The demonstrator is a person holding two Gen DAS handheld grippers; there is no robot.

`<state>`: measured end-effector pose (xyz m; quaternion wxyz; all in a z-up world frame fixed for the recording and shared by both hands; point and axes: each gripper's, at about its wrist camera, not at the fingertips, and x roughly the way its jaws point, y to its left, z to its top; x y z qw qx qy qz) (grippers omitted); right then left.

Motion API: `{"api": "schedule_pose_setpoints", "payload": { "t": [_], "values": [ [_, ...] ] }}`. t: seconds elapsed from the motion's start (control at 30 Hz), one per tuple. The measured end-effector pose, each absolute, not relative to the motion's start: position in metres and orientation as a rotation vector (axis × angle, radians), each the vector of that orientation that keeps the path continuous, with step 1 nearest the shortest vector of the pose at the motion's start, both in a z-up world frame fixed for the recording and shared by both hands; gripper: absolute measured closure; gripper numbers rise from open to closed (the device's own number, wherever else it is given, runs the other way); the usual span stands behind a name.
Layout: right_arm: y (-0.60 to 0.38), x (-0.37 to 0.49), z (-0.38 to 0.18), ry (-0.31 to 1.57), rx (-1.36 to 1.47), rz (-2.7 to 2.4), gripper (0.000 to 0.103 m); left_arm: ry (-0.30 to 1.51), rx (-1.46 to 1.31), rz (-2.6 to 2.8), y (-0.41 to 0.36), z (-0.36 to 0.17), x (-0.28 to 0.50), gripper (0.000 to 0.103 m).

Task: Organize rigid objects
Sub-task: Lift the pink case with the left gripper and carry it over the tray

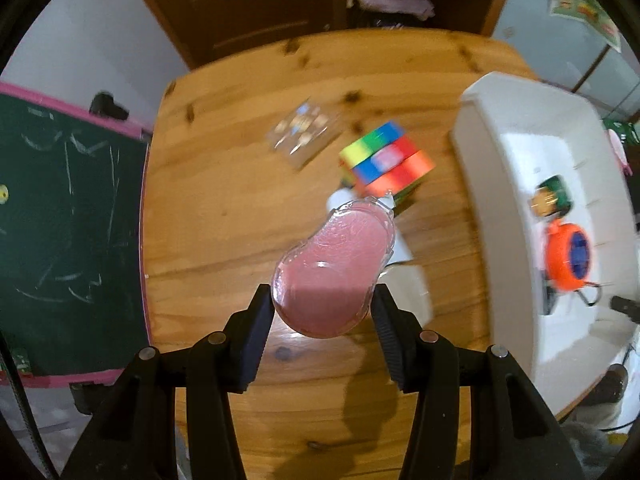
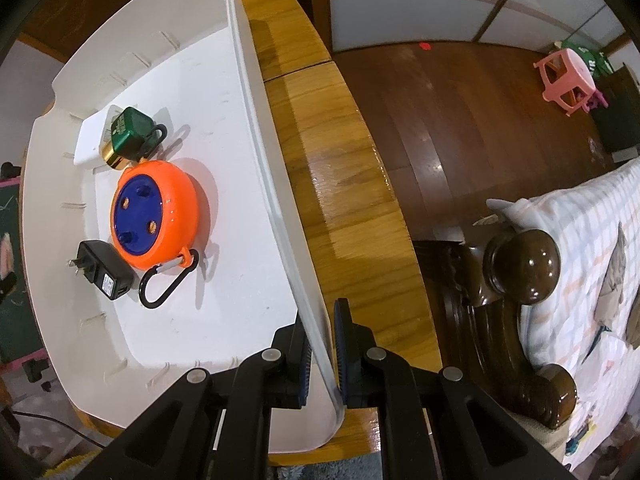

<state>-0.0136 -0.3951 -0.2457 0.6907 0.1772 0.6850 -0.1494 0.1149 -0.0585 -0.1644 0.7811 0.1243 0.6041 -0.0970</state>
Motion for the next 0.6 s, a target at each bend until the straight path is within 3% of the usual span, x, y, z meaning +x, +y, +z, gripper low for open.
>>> {"api": "schedule_pose_setpoints", "payload": {
  "t": [0.3,0.6],
  "values": [
    [-0.395,-0.016,-0.249,1.531,0.392,-0.265,0.093,1.232,0.291,-0.307,-0.113,-0.116,0.102,0.049],
    [-0.397,-0.019,-0.248,1.525,0.387,-0.21,0.093,1.238,0.34,-0.413,-0.181,-0.115,0.099,0.049]
  ]
}}
